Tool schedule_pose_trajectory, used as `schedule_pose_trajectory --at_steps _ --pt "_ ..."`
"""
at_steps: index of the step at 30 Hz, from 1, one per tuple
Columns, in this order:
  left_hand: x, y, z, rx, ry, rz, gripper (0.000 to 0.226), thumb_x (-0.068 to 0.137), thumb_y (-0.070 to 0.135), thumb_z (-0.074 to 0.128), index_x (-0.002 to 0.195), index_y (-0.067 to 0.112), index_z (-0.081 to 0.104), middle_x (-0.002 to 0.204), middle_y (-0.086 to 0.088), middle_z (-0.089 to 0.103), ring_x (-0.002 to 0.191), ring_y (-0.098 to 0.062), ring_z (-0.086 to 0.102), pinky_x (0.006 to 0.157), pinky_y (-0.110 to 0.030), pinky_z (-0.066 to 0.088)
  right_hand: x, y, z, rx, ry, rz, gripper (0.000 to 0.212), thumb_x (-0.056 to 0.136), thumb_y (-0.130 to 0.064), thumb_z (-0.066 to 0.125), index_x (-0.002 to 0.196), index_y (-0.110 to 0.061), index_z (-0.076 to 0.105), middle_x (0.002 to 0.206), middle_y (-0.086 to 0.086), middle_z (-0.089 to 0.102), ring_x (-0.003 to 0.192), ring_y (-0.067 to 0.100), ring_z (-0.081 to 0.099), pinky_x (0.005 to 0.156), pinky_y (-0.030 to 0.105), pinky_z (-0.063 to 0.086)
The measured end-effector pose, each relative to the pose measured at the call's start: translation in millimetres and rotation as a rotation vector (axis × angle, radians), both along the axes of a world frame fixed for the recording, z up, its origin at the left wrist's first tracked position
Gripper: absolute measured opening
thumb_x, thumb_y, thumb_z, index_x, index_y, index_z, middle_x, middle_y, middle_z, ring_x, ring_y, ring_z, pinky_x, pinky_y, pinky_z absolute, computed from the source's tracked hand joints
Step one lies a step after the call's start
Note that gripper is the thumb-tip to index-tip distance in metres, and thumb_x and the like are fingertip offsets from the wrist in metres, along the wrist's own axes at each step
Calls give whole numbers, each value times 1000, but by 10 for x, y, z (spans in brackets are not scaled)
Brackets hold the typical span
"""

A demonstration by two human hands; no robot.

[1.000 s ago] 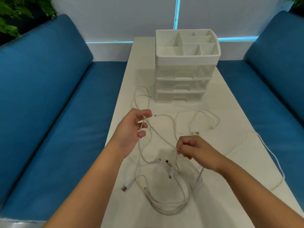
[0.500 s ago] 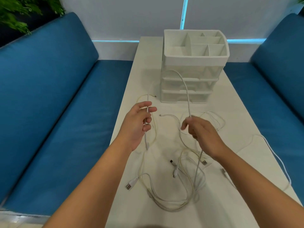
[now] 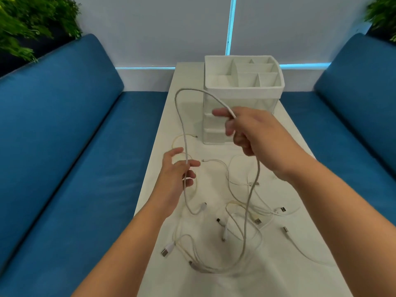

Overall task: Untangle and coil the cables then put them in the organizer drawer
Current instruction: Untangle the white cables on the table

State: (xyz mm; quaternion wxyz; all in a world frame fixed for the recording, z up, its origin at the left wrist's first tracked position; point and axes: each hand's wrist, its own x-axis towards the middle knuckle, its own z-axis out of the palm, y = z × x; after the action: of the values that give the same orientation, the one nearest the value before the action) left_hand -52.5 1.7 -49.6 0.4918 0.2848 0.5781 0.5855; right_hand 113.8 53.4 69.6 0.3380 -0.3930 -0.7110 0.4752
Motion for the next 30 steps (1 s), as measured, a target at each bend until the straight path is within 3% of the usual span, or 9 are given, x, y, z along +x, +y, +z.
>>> schedule_pose_trajectory --at_steps 2,4,7,10,13,17,23,26,30 --pt "82 -26 20 53 3 -5 31 99 4 43 111 32 48 110 -6 71 77 -14 59 74 -31 48 -129 44 109 8 15 -54 31 98 -19 39 109 -12 68 62 -11 52 57 5 44 58 21 37" --pt "158 -57 80 78 -54 -67 11 102 21 46 105 25 56 120 -10 67 93 -19 62 82 -35 49 -248 43 104 -27 33 -78 32 98 -15 36 106 -8 66 72 4 51 63 14 44 59 30 37" --pt "243 -78 123 78 -223 -158 58 94 64 33 108 17 63 115 -10 68 107 -24 62 96 -45 47 -319 -38 -158 -133 9 -4 27 94 -5 42 103 -3 67 70 7 56 63 19 53 60 32 46" --pt "277 -107 134 66 -368 -190 91 75 83 35 129 14 59 121 -8 68 115 -25 63 103 -51 46 -261 -150 -487 -219 -84 99 20 90 -4 54 96 -12 72 73 2 69 64 15 64 67 33 55" --pt "195 -120 115 -12 -514 -77 84 69 78 53 123 14 64 119 -14 66 101 -29 68 84 -44 54 -156 -234 -729 -196 -290 232 11 83 -7 64 87 -10 74 70 -4 68 62 9 61 67 26 50" --pt "79 -109 -13 -13 -553 3 46 97 51 47 112 12 66 128 -14 65 105 -29 64 96 -45 48 2 -213 -834 -277 -354 317 10 83 -9 70 91 -11 76 79 3 74 68 5 61 69 22 50" --pt "-24 -90 -101 -19 -452 41 37 106 30 36 106 7 65 116 -14 69 91 -25 64 89 -39 48 117 519 -1078 -253 -266 -165 14 90 -17 59 92 -8 70 86 3 73 66 12 62 62 23 47" --pt "-107 -69 -115 -26 -403 56 32 105 25 38 109 6 64 115 -13 69 91 -25 64 94 -40 48 91 923 -1490 -210 -532 -213 24 90 -26 60 91 -3 65 91 9 71 73 19 59 65 28 45" --pt "-112 -24 -120 -78 -266 45 29 102 21 43 109 6 67 113 -13 71 94 -26 67 99 -42 48 -21 1049 -1975 -169 -914 -75 40 87 -51 59 77 -13 50 77 2 53 81 25 55 58 29 37"
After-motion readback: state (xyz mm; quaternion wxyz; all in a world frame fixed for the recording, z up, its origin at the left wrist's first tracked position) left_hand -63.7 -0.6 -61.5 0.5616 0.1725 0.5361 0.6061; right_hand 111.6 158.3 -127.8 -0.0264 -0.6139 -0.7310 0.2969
